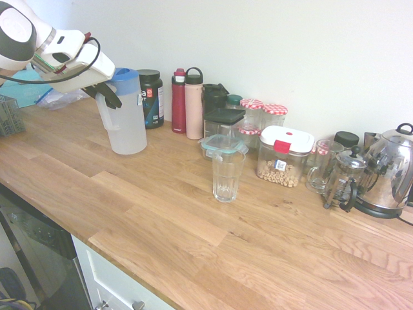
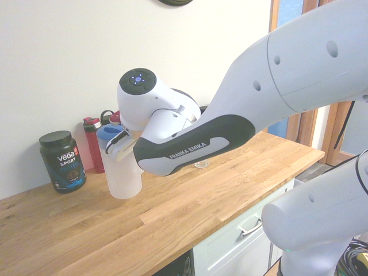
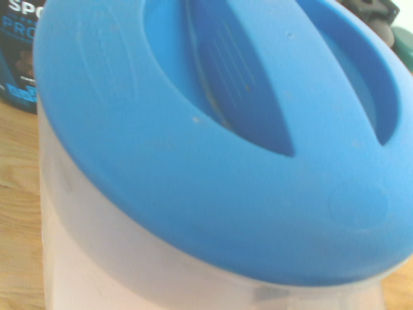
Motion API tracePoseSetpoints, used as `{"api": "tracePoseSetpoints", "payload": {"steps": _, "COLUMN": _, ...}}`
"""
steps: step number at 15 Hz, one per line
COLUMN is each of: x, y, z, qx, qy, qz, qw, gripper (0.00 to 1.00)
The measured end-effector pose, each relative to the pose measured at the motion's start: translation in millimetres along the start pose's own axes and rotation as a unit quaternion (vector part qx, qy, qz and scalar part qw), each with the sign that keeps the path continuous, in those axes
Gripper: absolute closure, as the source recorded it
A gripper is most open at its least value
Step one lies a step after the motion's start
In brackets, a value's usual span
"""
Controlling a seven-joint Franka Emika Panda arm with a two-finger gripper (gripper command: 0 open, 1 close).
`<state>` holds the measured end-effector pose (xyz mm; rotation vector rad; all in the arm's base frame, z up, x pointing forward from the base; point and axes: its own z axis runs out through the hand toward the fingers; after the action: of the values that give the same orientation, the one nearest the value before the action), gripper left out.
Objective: Pour me some water
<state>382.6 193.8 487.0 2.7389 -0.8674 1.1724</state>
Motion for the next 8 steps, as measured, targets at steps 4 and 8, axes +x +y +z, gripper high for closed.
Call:
{"api": "tracePoseSetpoints", "payload": {"steps": 4, "x": 3, "y": 1, "z": 20, "qx": -0.005, "qy": -0.014, "qz": 0.008, "qw": 1.0, "gripper": 1.0}}
{"api": "tracePoseSetpoints", "payload": {"steps": 8, "x": 4, "y": -1, "z": 27, "qx": -0.008, "qy": -0.007, "qz": 0.006, "qw": 1.0, "gripper": 0.0}}
